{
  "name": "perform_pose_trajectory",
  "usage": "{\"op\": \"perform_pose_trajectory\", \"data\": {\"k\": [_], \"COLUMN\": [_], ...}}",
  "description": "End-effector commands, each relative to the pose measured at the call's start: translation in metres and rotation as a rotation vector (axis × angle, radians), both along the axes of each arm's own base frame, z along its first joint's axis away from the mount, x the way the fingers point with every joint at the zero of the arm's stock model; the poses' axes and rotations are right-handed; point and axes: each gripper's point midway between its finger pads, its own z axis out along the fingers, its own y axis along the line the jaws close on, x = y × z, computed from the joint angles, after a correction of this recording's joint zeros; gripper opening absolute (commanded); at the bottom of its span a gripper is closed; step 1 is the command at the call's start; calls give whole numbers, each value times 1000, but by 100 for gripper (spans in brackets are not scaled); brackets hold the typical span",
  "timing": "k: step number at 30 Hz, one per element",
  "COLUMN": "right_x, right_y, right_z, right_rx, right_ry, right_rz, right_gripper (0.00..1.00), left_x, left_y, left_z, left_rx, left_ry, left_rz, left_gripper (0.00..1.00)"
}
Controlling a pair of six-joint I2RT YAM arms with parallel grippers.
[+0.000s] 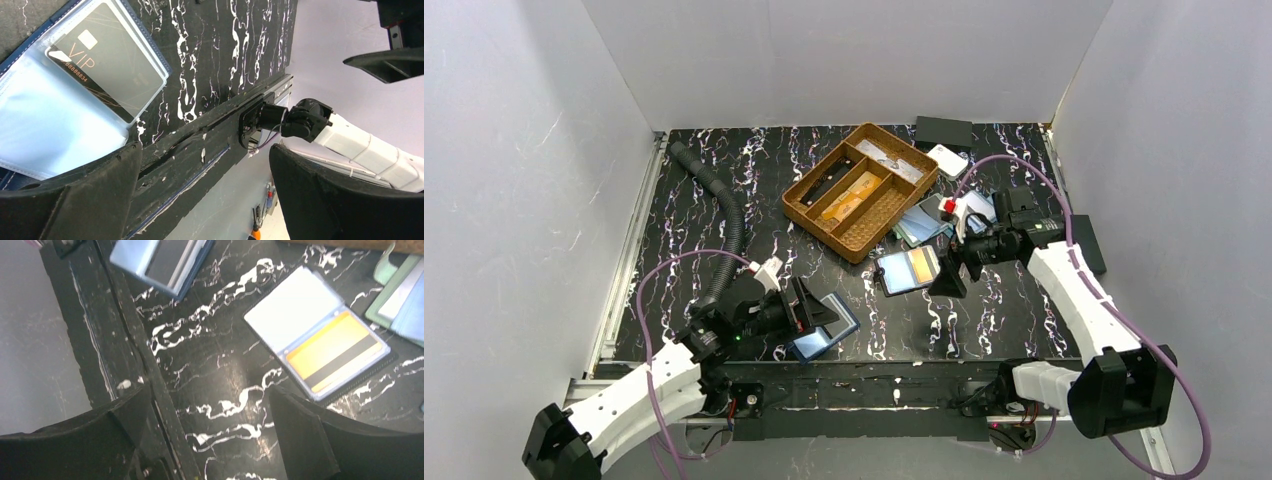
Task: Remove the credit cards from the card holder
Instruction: Remove the credit card from the card holder.
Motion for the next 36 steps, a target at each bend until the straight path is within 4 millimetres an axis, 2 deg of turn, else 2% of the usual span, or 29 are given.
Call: {"op": "perform_pose_trajectory", "data": {"k": [1, 6, 9, 12, 17, 24, 30, 36], "right_x": [16, 11, 11, 18, 18, 10, 5, 1], "right_y": [25, 61, 85, 109, 131, 134, 127, 124], "right_z": [7, -9, -16, -15, -18, -40, -52, -61], "right_rx": [115, 71, 93, 162, 230, 215, 178, 154], "right_ry": [23, 112, 150, 154, 234, 273, 265, 287], "right_rz": [15, 132, 144, 121, 103, 124, 154, 177], "right_gripper": [96, 94, 93, 92, 88, 87, 87, 87], "left_x": [6, 7, 11, 15, 24, 30, 35, 40], "left_y": [2, -4, -9, -7, 0, 21, 24, 19], "left_z": [4, -1, -4, -10, -22, -51, -63, -73], "left_rx": [7, 16, 24, 57, 102, 221, 325, 335], "left_ry": [-46, -52, -57, -67, -59, 26, 89, 106], "left_rz": [58, 69, 77, 108, 200, 334, 370, 381], "left_gripper": [97, 97, 96, 93, 82, 67, 68, 68]}}
